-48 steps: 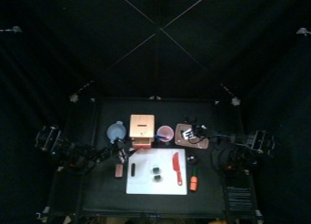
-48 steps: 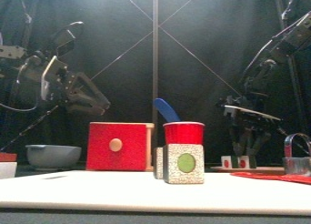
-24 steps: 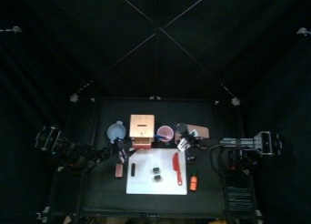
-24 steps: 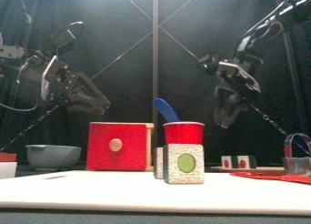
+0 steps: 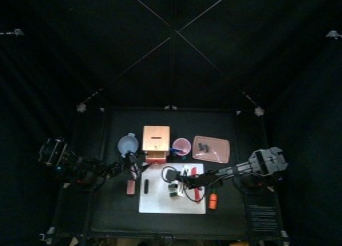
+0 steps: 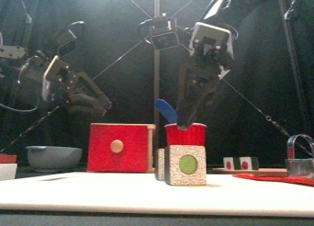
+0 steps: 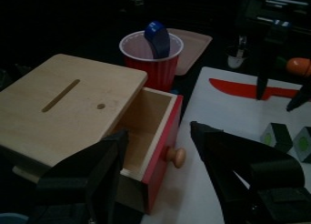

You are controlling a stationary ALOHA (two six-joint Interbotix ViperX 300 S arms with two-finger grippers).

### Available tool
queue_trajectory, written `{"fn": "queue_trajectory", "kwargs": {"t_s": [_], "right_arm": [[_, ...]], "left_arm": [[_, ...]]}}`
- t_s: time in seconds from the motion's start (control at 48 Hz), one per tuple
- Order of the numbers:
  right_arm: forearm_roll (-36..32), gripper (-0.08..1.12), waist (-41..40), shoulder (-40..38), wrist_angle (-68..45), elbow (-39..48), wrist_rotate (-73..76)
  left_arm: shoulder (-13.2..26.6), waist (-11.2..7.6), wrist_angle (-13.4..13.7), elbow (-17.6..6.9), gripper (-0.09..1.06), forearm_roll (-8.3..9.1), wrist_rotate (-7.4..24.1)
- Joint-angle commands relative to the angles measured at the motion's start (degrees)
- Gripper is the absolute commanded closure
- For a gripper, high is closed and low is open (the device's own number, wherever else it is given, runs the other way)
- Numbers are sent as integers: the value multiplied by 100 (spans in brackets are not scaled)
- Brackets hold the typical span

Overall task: Place sushi on board then cut the sushi with the knife then place the pieces on the plate
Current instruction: Place the 4 sushi pieces on the plate

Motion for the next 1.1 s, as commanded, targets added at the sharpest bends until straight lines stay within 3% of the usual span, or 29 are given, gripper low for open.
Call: {"fn": "queue_trajectory", "kwargs": {"t_s": [0.021, 0.667, 0.979, 1.104], "right_arm": [[571, 25, -158, 70, 35, -352, -712], [958, 28, -334, 580, 237, -545, -1301], [1055, 45, -439, 536, 202, -466, -1187], [1116, 46, -686, 53, 229, -79, -923]], "left_arm": [[-26, 9, -18, -114, 5, -35, 0], [-26, 9, -18, -44, 5, -211, 0], [-26, 9, -18, -26, 5, -334, 0], [-26, 18, -18, -26, 5, -334, 0]]}}
